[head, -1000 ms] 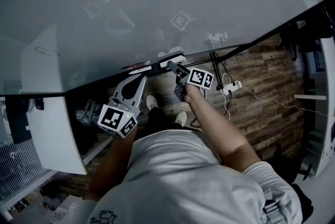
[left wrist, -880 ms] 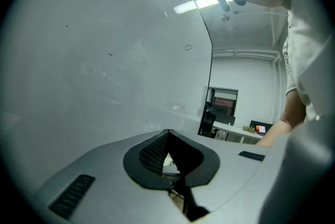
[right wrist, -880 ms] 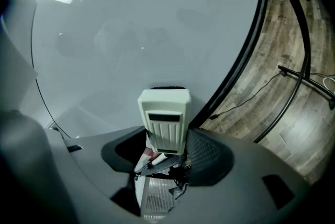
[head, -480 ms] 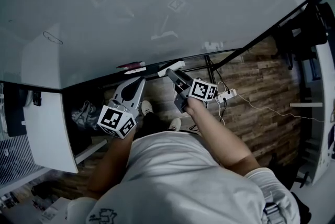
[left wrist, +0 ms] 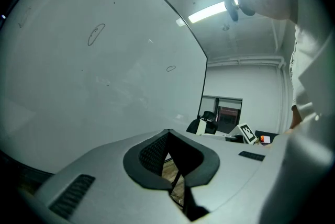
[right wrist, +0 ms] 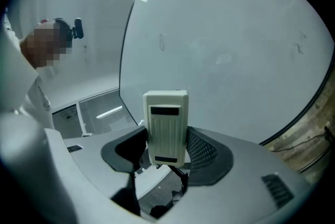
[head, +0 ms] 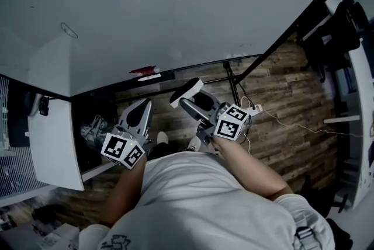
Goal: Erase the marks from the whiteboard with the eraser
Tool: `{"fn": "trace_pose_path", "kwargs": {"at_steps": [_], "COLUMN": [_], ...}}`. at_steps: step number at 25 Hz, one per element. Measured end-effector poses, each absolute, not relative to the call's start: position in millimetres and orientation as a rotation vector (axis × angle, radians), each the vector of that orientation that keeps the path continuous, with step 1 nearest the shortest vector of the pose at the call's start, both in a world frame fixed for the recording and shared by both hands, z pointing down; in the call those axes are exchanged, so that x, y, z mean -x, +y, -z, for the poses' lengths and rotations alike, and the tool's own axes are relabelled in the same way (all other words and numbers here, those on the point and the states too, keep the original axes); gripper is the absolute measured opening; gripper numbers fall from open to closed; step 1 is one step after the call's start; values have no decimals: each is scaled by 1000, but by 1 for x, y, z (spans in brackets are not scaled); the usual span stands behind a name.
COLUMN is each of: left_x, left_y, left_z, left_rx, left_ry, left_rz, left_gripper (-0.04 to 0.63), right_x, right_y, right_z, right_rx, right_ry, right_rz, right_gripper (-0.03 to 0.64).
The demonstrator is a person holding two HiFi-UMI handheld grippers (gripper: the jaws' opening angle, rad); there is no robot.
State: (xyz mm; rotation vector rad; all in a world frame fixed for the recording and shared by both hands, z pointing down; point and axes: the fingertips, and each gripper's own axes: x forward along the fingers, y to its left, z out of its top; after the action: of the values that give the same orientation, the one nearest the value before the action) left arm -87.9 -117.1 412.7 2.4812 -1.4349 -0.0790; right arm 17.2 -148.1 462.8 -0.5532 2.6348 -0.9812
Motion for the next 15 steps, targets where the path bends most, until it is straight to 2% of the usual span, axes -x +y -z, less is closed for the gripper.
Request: {"fn": "trace_pose_path", "kwargs": {"at_steps": [7,15], "left_x": [101,128], "left_y": [-79,-37], "left_z": [-392,-377], "left_rx": [-2532,-2581], "left_ry": [-1421,-1402], "left_rz": [107,72], "left_gripper": [6,6], "right_x": [2,34], "right_y": [-83,-41], "right_z": [-414,-401], "right_rx": [497,592], "right_ry": [2748,2729], "right_rz": [708,668], "right_gripper": [239,239]}}
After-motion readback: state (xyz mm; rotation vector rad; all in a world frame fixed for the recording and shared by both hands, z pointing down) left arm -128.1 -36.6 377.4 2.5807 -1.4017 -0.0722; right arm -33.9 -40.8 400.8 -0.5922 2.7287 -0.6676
